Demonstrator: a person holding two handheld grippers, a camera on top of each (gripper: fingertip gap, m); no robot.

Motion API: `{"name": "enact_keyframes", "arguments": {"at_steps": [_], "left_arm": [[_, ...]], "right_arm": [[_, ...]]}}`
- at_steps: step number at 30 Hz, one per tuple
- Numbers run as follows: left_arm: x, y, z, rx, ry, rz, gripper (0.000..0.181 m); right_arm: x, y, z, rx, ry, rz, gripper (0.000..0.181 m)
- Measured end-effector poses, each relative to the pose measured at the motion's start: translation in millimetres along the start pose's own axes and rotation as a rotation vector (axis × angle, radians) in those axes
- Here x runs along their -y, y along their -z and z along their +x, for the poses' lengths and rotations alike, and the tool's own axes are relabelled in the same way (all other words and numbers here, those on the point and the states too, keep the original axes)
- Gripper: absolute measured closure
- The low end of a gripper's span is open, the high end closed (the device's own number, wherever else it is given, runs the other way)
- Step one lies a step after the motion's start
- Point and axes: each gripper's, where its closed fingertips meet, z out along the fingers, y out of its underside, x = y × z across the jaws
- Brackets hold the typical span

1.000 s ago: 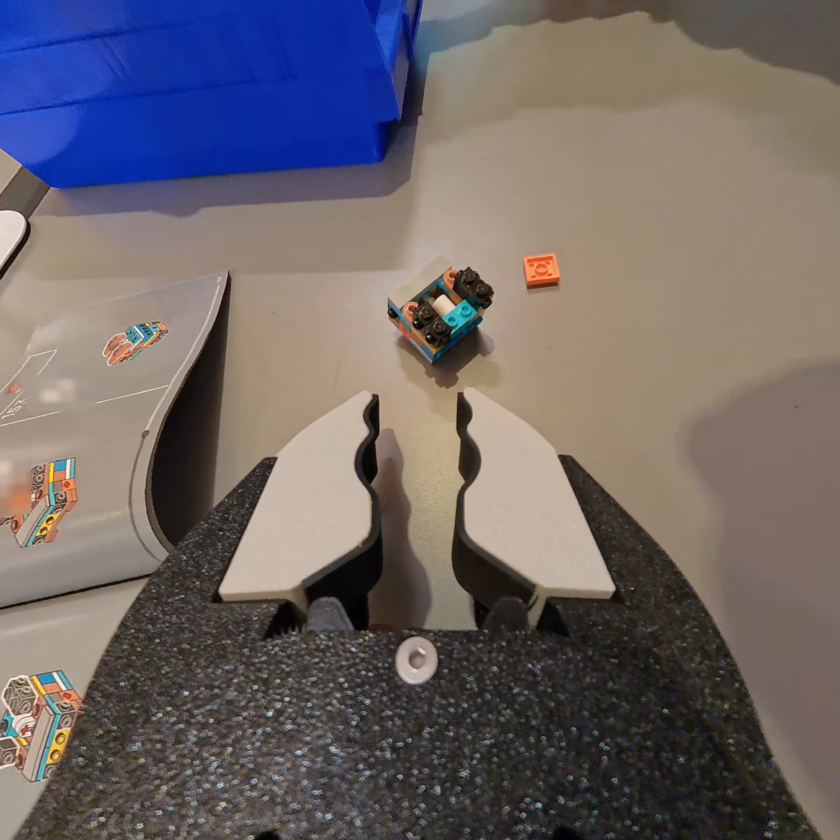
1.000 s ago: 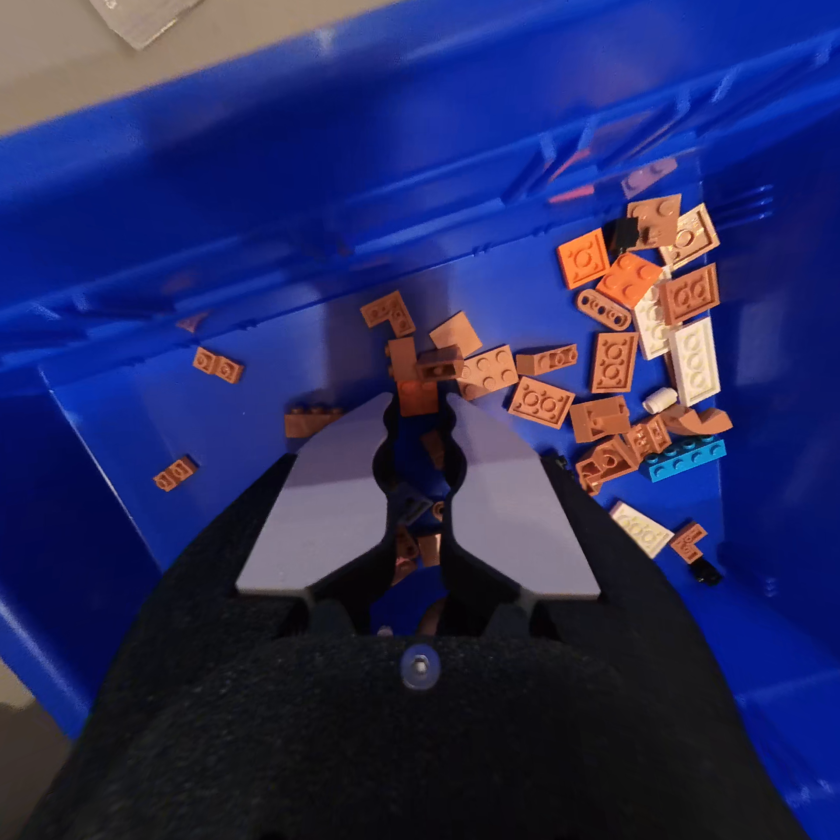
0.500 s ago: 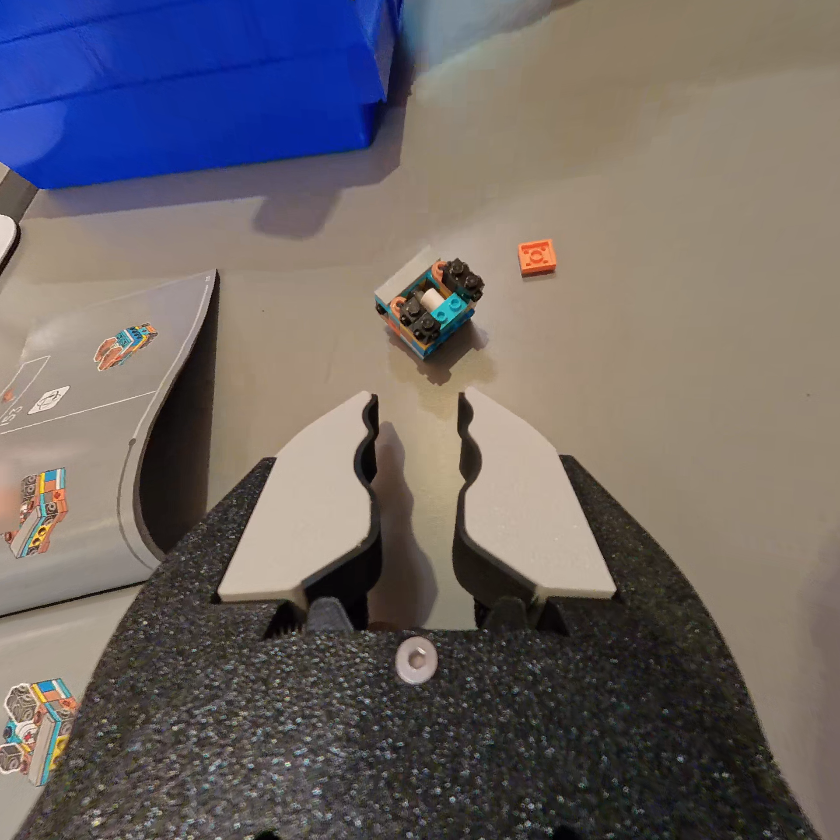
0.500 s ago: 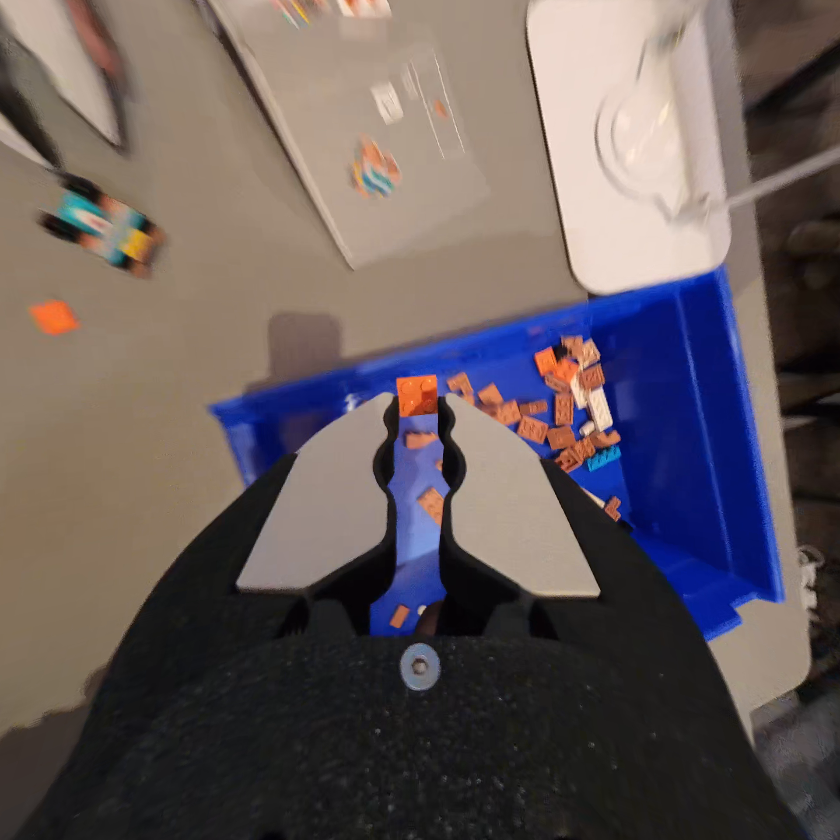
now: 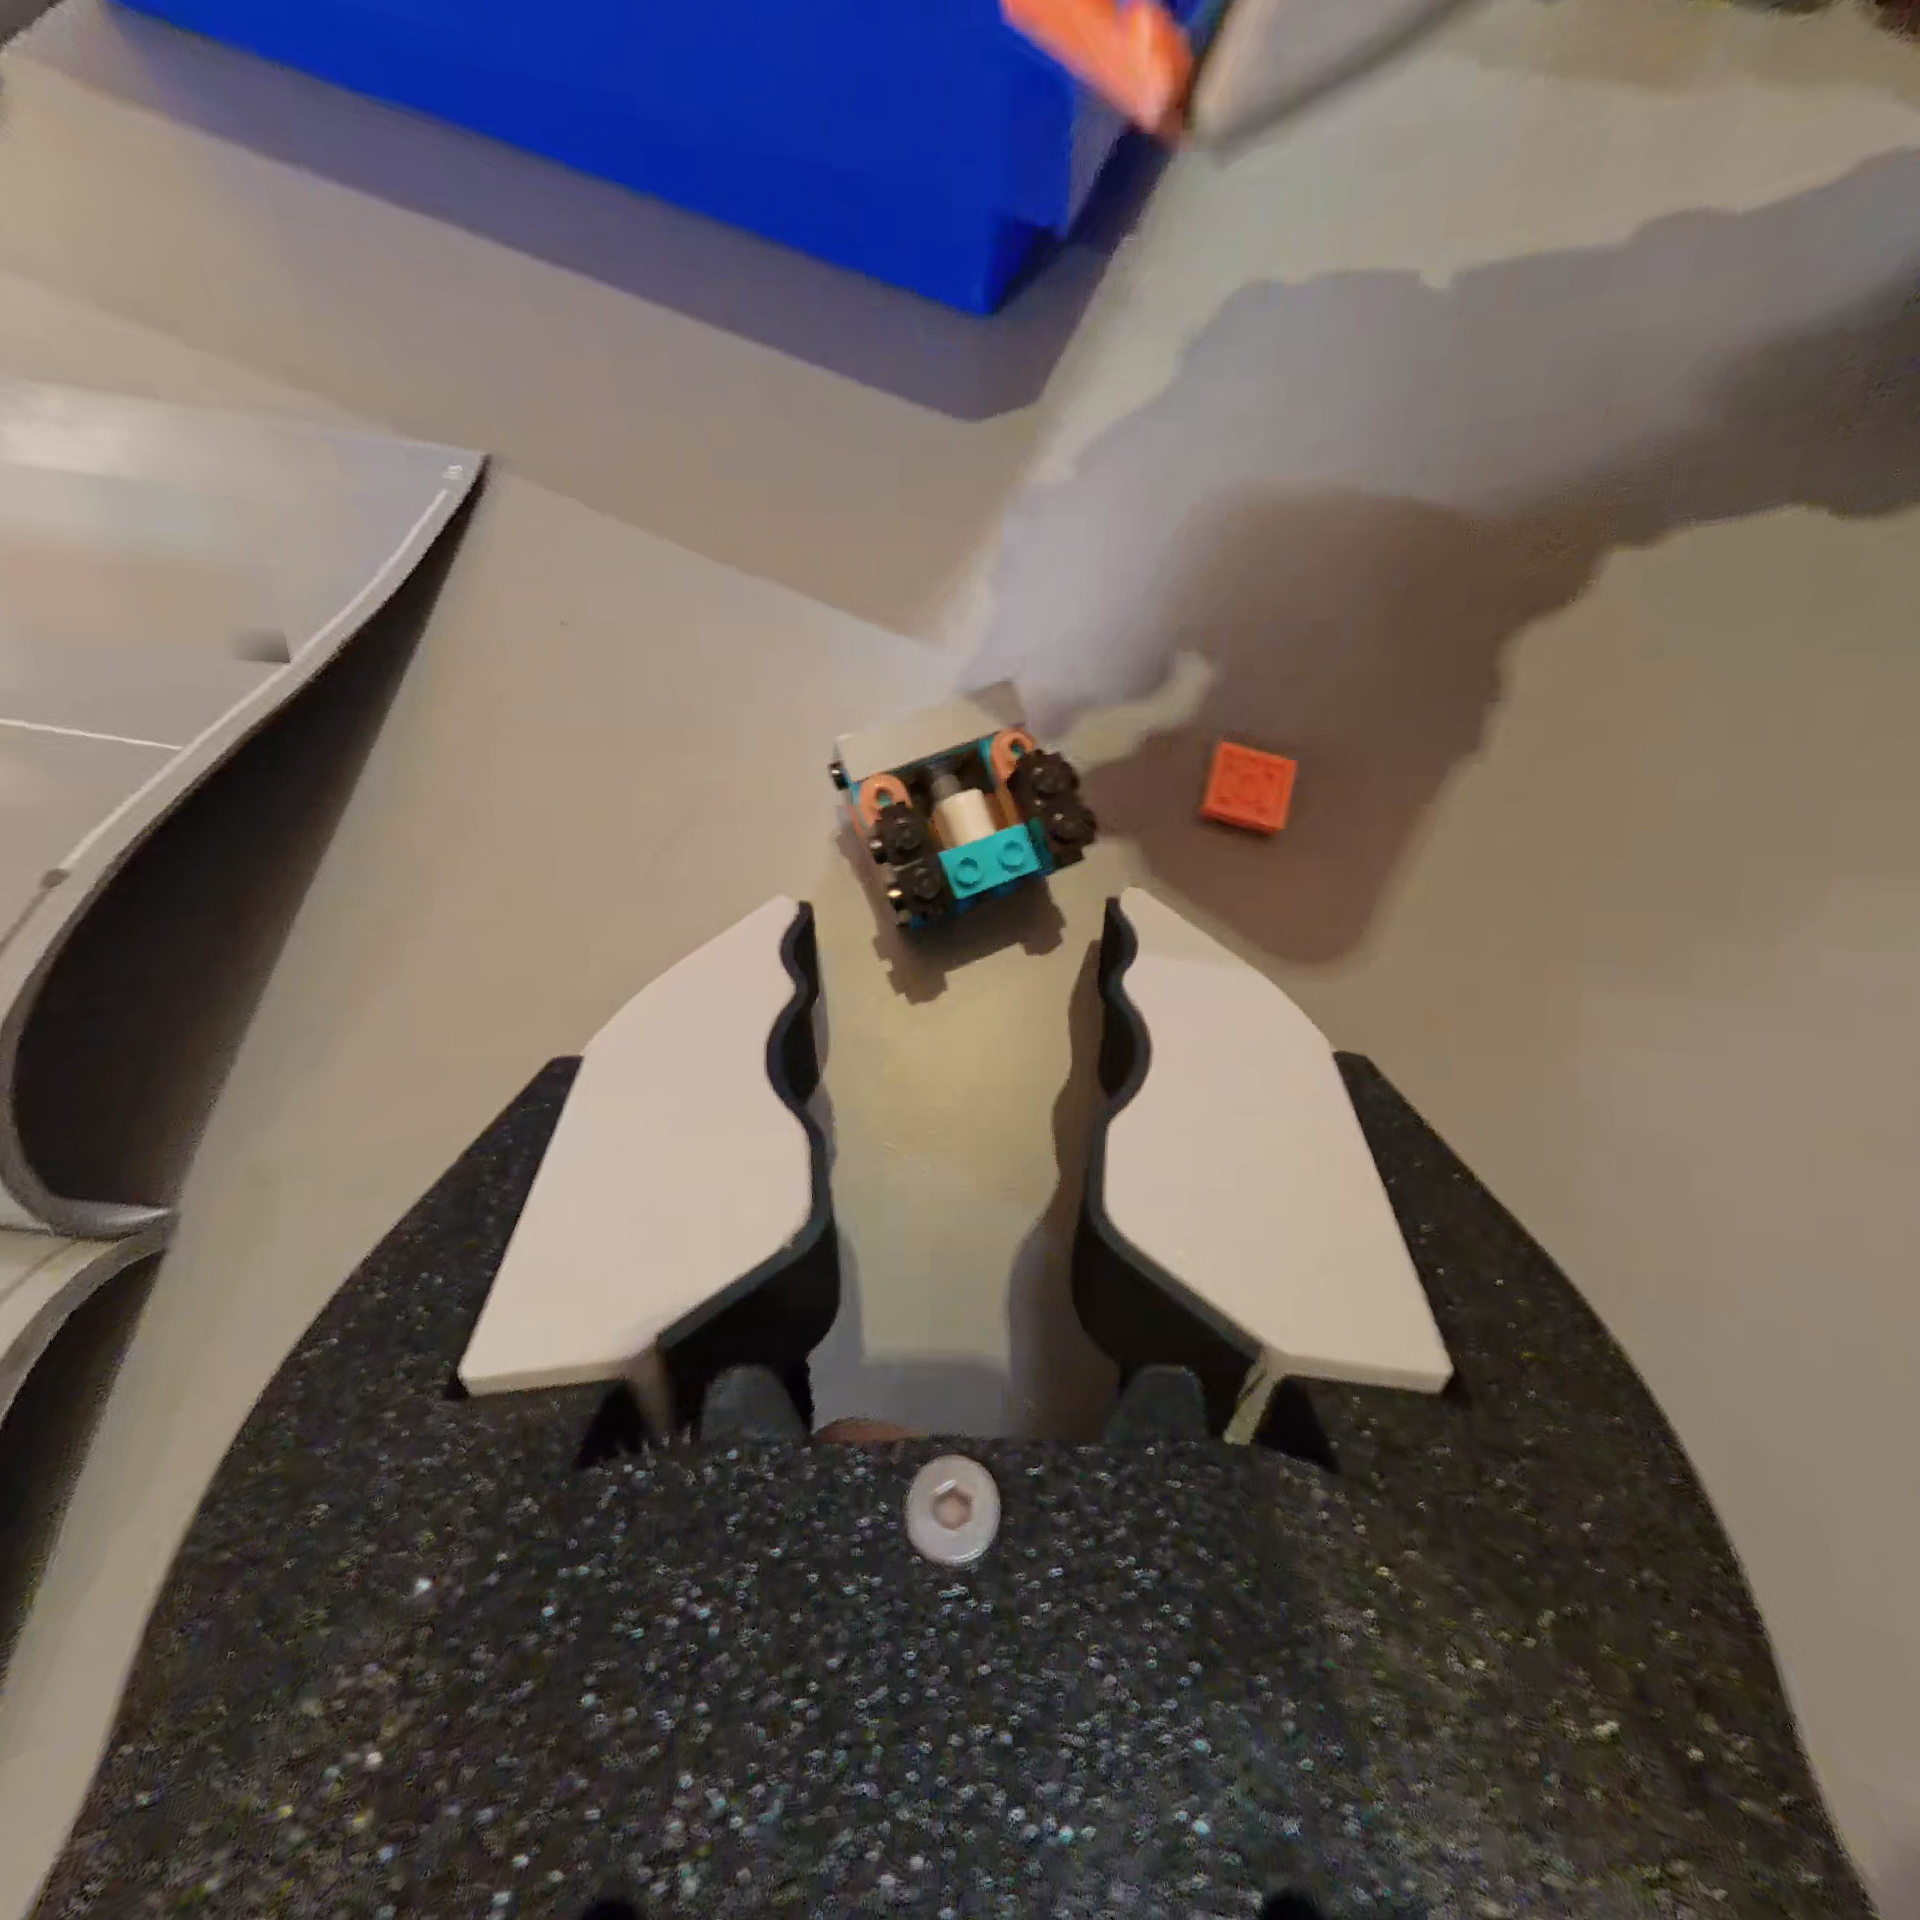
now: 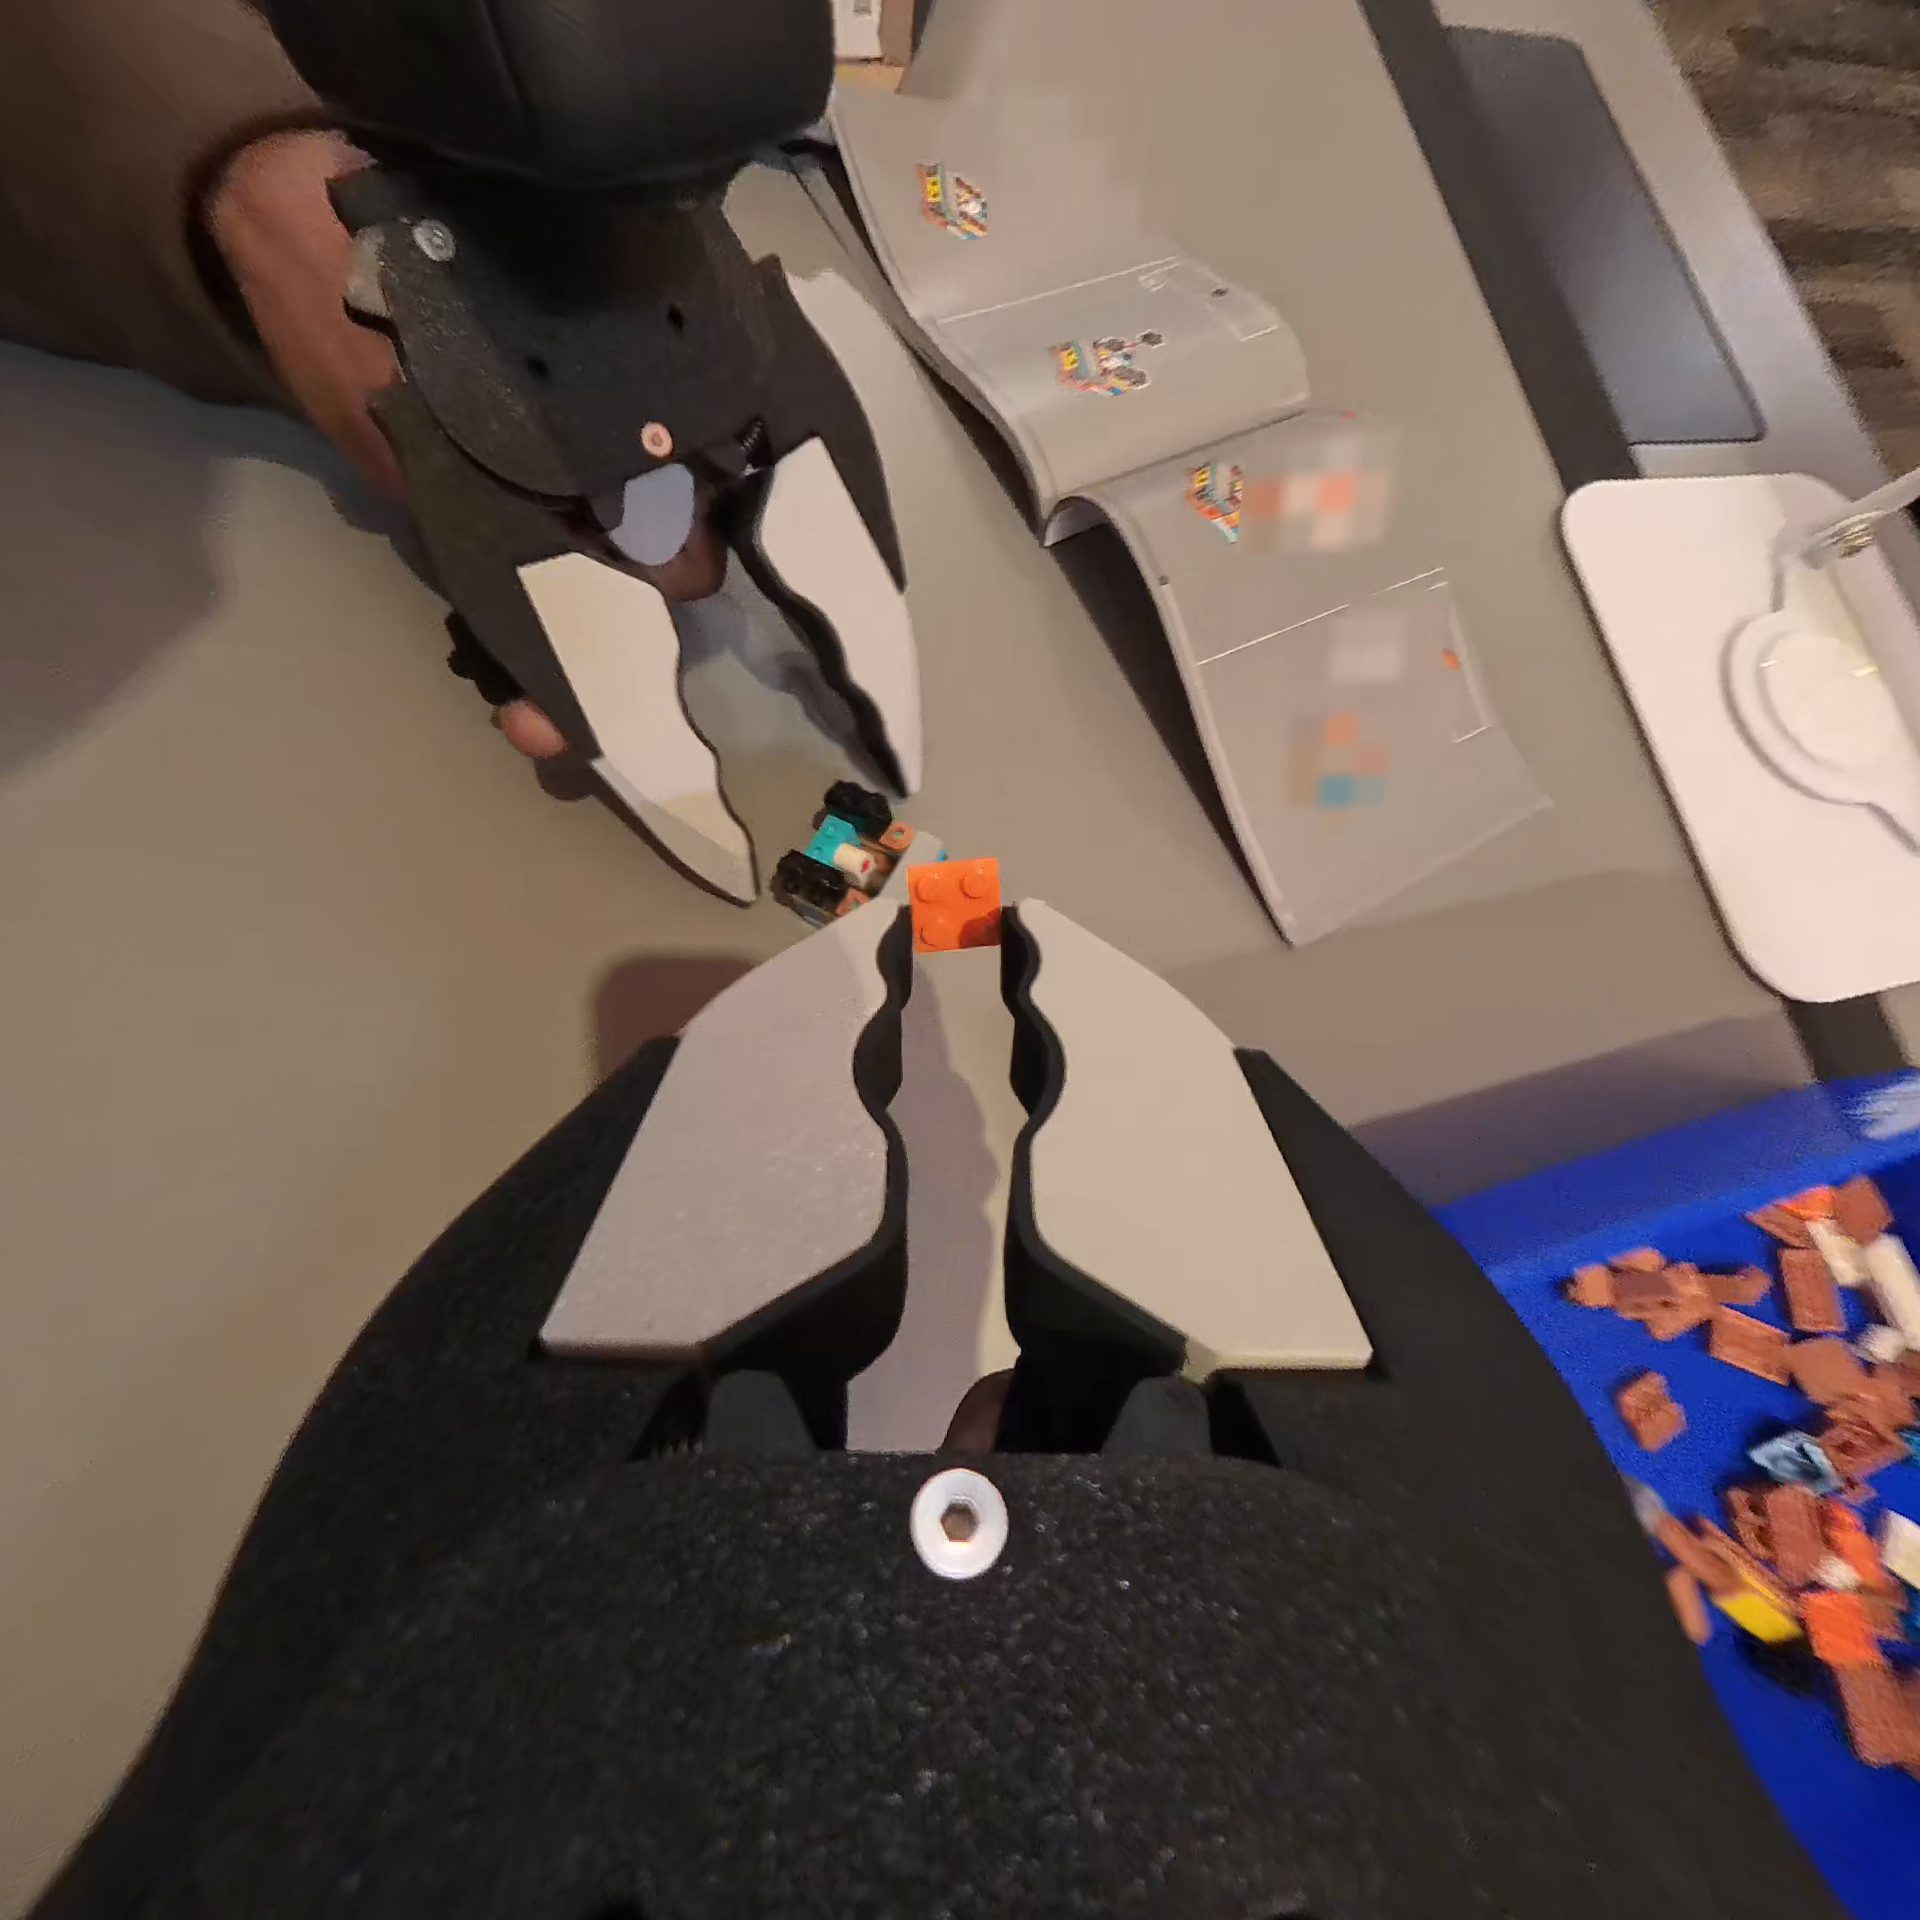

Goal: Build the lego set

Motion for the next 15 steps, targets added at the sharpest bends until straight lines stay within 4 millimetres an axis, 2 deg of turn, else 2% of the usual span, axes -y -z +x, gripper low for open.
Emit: {"name": "enact_keyframes", "arguments": {"at_steps": [1, 7, 10, 15], "left_arm": [[-1, -2, -2, 0.029, -0.006, -0.012, 0.127], [4, -12, -3, 0.075, -0.016, -0.03, 0.126], [7, -13, -1, 0.06, -0.04, -0.019, 0.139], [9, -10, 10, -0.048, -0.106, 0.006, 0.14]], "right_arm": [[-3, -7, -3, 0.009, -0.012, 0.002, 0.166], [-12, -31, -4, 0.035, -0.072, 0.037, 0.166], [-19, -36, -2, 0.036, -0.086, 0.026, 0.166], [-28, -38, -1, 0.036, -0.105, 0.031, 0.166]]}}
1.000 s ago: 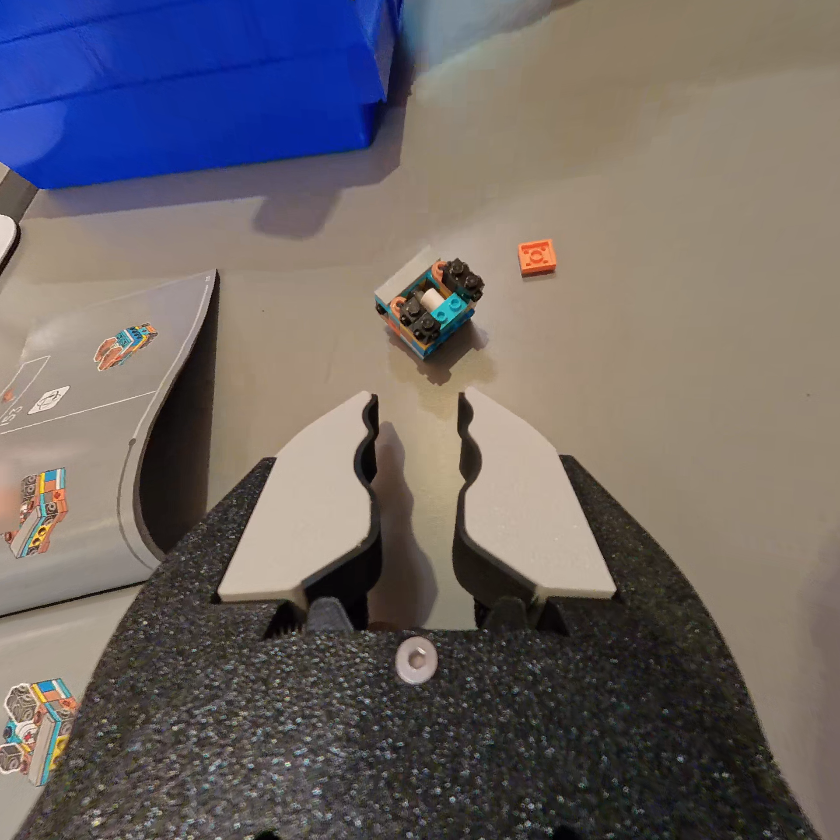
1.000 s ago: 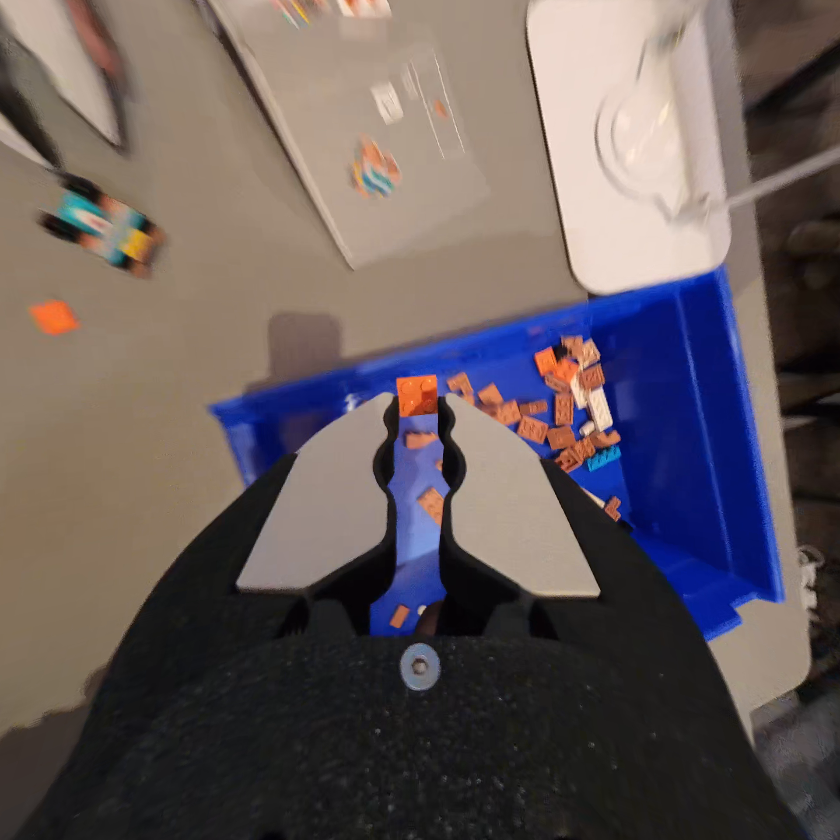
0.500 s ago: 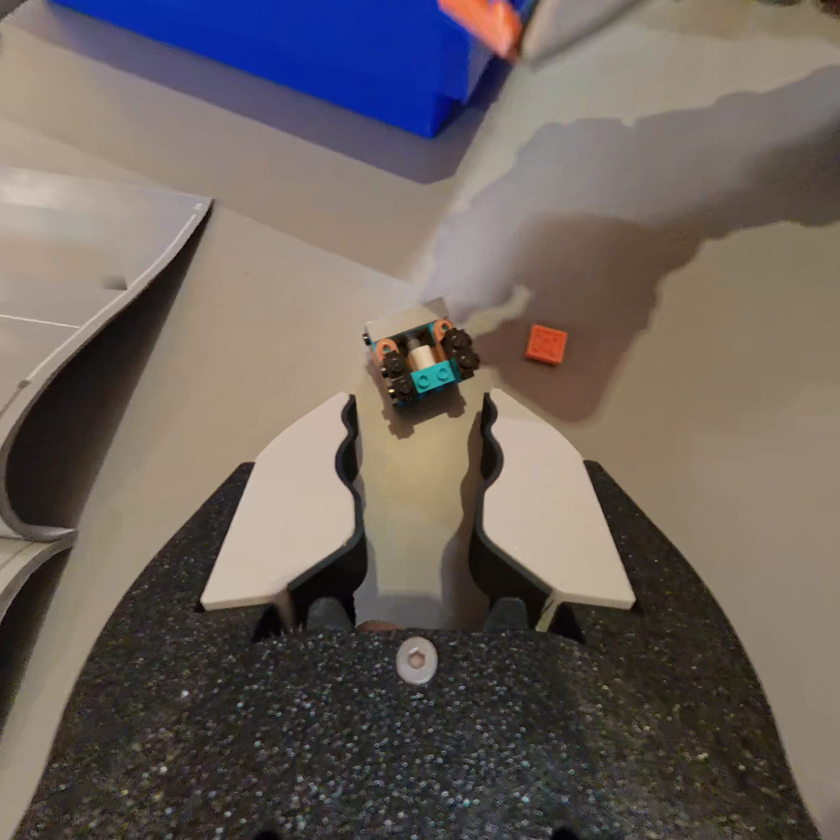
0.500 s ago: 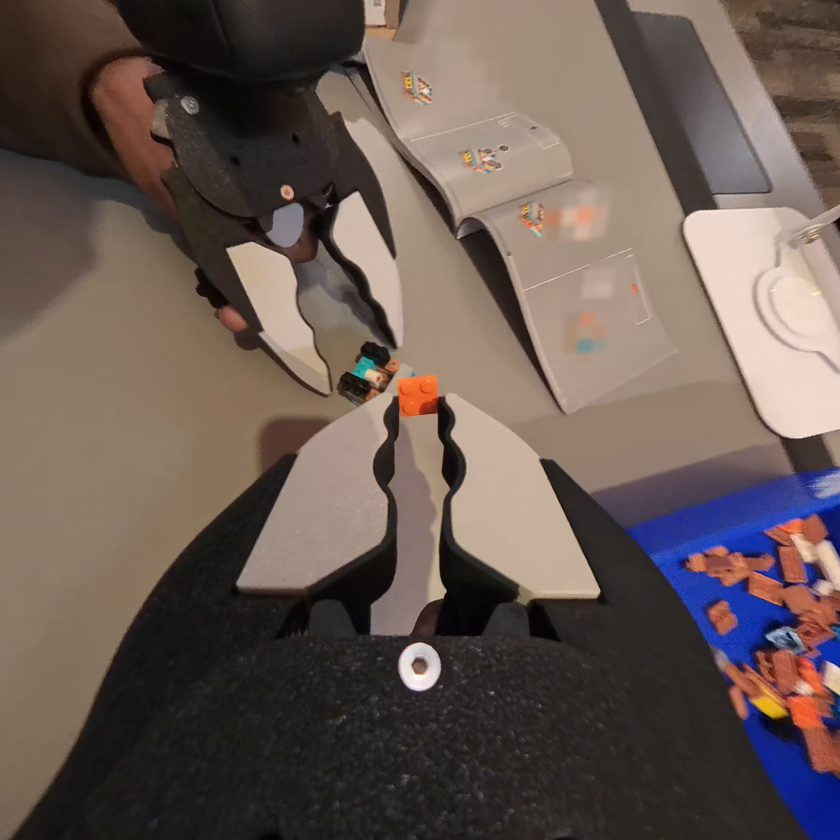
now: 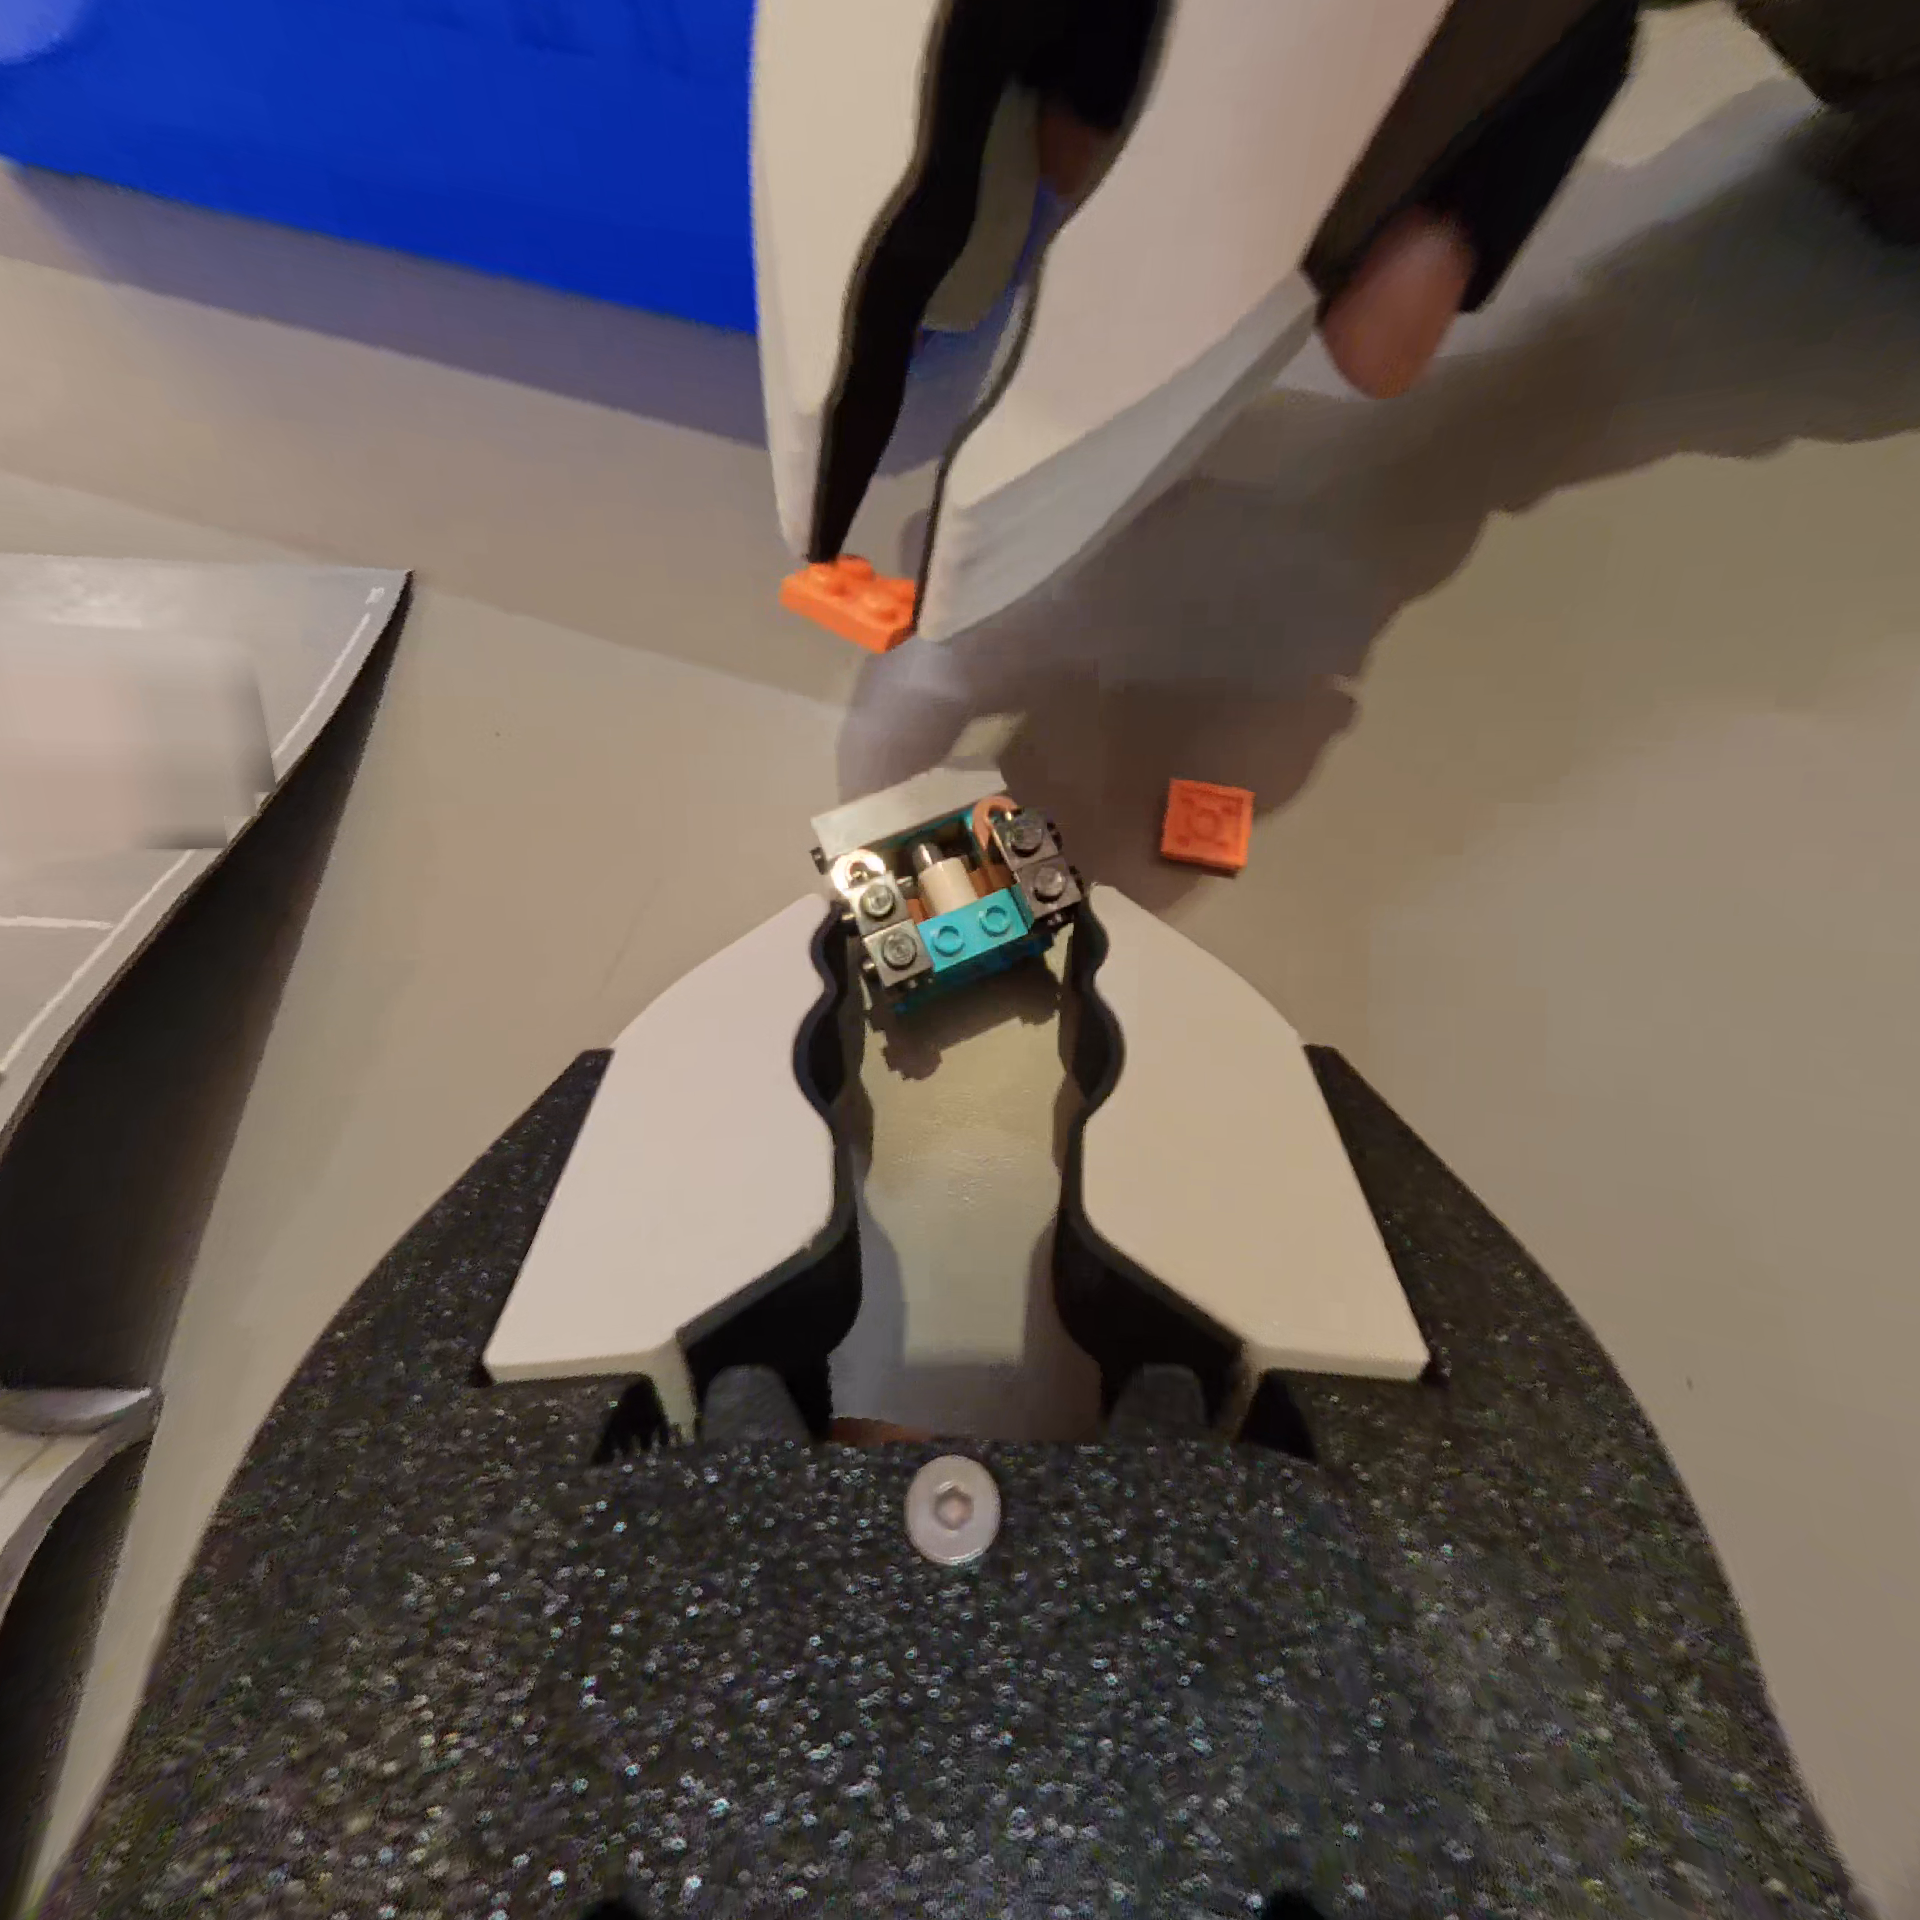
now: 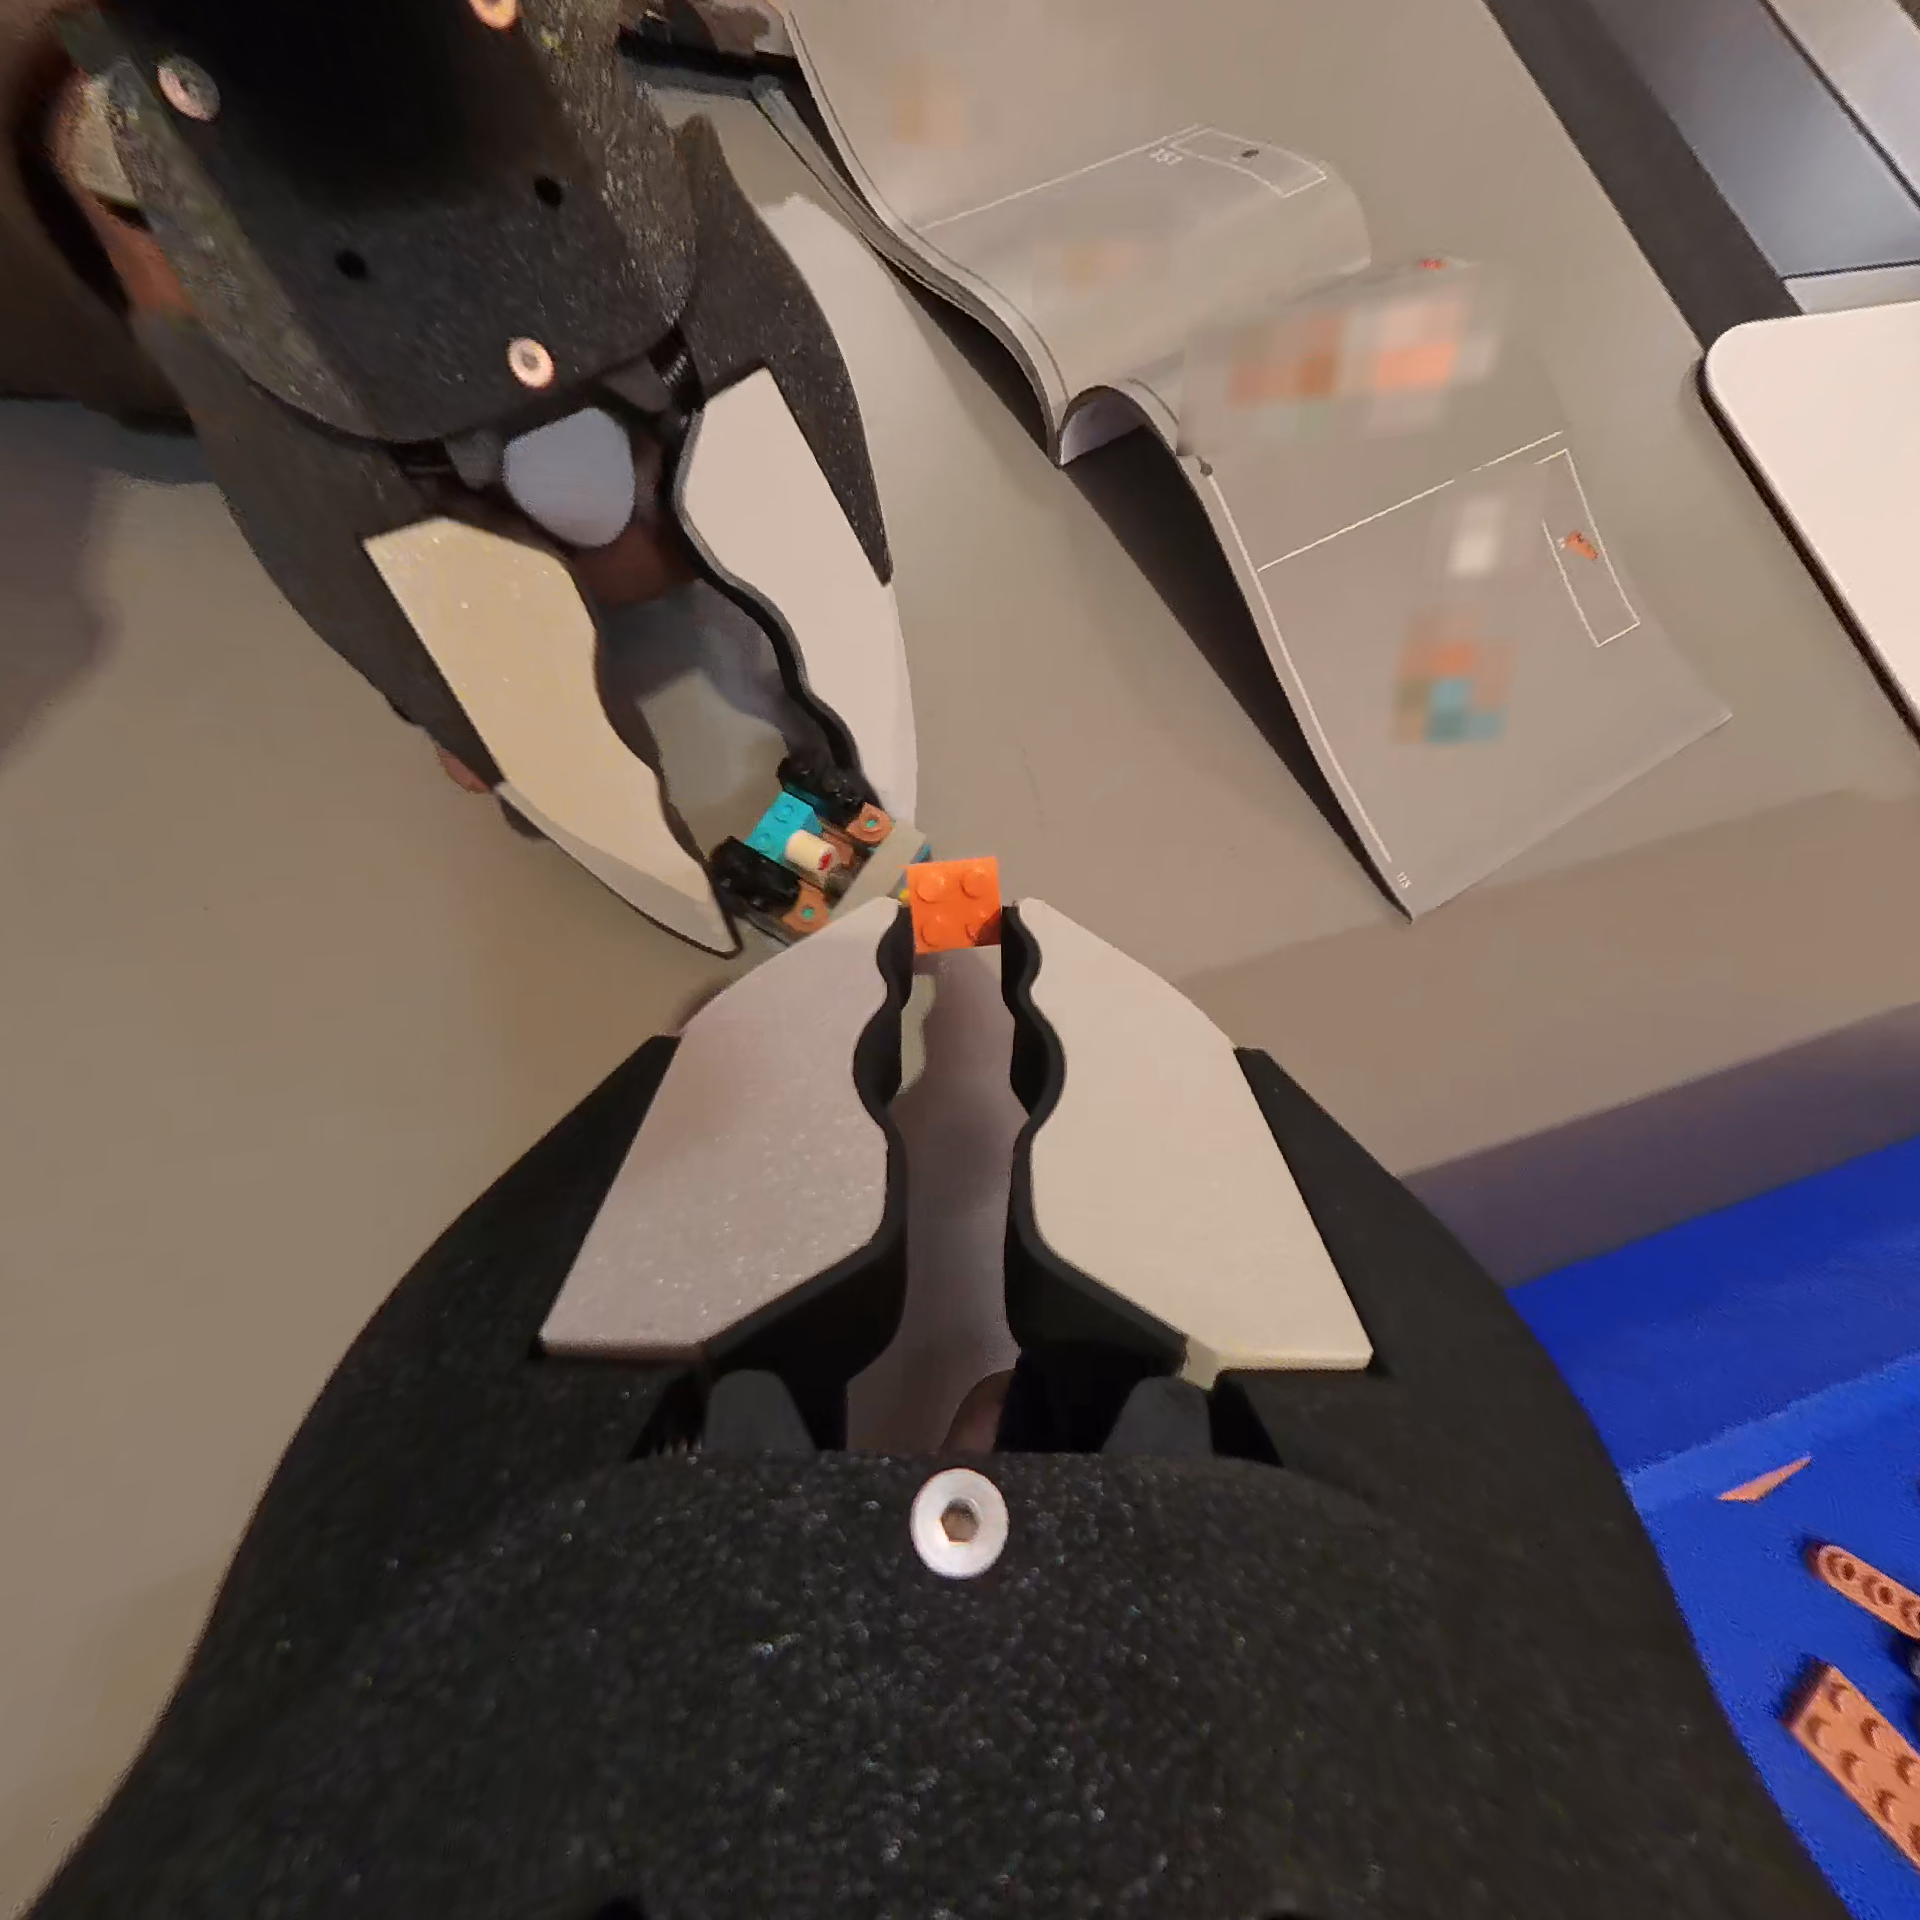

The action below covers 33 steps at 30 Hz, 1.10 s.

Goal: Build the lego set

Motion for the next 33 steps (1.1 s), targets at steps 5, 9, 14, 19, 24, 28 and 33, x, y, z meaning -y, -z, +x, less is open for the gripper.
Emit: {"name": "enact_keyframes", "arguments": {"at_steps": [5, 9, 14, 19, 24, 28, 33], "left_arm": [[-8, 8, 12, -0.146, -0.117, -0.03, 0.14], [-16, 13, 13, -0.228, -0.153, -0.048, 0.14], [-21, 16, 9, -0.266, -0.145, -0.079, 0.135], [-26, 22, 11, -0.221, -0.068, -0.085, 0.118], [-21, 11, 4, -0.095, 0.008, -0.071, 0.118], [-13, 4, 9, -0.066, -0.06, -0.05, 0.142], [-12, 4, 15, -0.111, -0.098, -0.045, 0.142]], "right_arm": [[-8, -7, -10, 0.063, 0.014, -0.001, 0.166], [-3, -11, -25, 0.149, 0.035, 0.04, 0.166], [0, -15, -30, 0.171, 0.042, 0.052, 0.166], [-3, -15, -26, 0.132, 0.03, 0.051, 0.166], [-2, -16, -26, 0.122, 0.035, 0.065, 0.166], [2, -16, -28, 0.134, 0.049, 0.084, 0.166], [7, -14, -35, 0.159, 0.068, 0.106, 0.166]]}}
